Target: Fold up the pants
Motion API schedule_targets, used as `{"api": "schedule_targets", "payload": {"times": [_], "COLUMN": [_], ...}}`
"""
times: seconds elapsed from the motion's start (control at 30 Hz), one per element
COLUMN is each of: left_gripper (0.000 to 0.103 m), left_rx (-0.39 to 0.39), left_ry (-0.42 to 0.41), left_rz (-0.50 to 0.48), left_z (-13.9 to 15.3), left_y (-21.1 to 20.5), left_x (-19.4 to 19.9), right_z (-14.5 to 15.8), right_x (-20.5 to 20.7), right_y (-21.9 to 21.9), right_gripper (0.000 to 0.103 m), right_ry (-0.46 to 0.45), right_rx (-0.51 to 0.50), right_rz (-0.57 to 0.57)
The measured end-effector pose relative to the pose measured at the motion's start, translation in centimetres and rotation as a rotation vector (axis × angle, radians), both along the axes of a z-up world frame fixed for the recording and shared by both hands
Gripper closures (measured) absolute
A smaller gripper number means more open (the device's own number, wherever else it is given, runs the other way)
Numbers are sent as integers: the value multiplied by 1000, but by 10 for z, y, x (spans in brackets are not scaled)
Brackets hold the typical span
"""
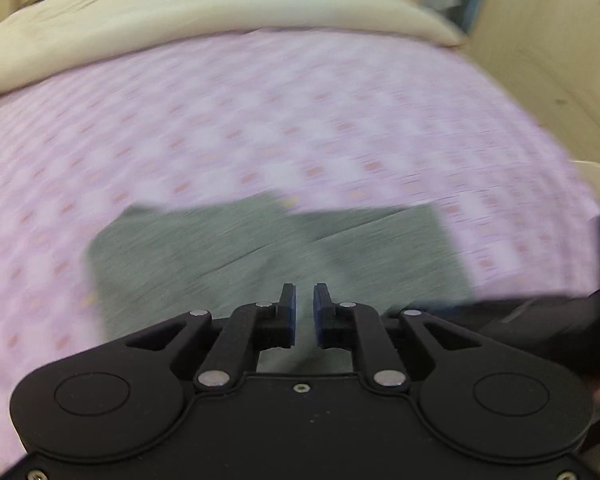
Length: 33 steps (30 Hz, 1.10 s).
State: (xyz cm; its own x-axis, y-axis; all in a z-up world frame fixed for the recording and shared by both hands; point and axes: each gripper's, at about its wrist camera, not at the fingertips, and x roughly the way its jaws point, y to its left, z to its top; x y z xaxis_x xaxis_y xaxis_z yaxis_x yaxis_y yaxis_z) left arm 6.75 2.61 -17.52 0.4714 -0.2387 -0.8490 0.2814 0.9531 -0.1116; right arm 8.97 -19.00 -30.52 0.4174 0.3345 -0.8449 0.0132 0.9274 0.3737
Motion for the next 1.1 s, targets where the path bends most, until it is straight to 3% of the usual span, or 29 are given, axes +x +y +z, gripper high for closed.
{"api": "schedule_targets", "payload": {"times": [0.17,0.27,0.53,0.77,0.8,0.83,0.97,1.1], "left_gripper": [83,83,79,79,79,79,79,79], "left_rx": [125,153,209,167,152,143,120,54], "left_ry": [70,104,236,213,214,213,186,186], "left_rz": [204,252,173,93,92,89,99,183], "left_z": [-20,-38,-104,-109,-107,-102,-84,-75], "left_y": [56,74,80,90,94,95,111,139], "left_x": [13,32,77,76,75,74,66,56], "right_z": [-3,-6,-28,-32,-32,-31,-6,38], "right_x": [41,62,94,103,104,105,96,81], "right_y": [3,8,32,37,38,38,47,59], "right_gripper": [68,64,61,56,67,90,93,94], "right_ry": [-41,-25,55,71,85,106,73,1], "right_rx": [71,94,14,34,50,83,46,34], "right_rz": [41,42,148,165,169,174,171,160]}}
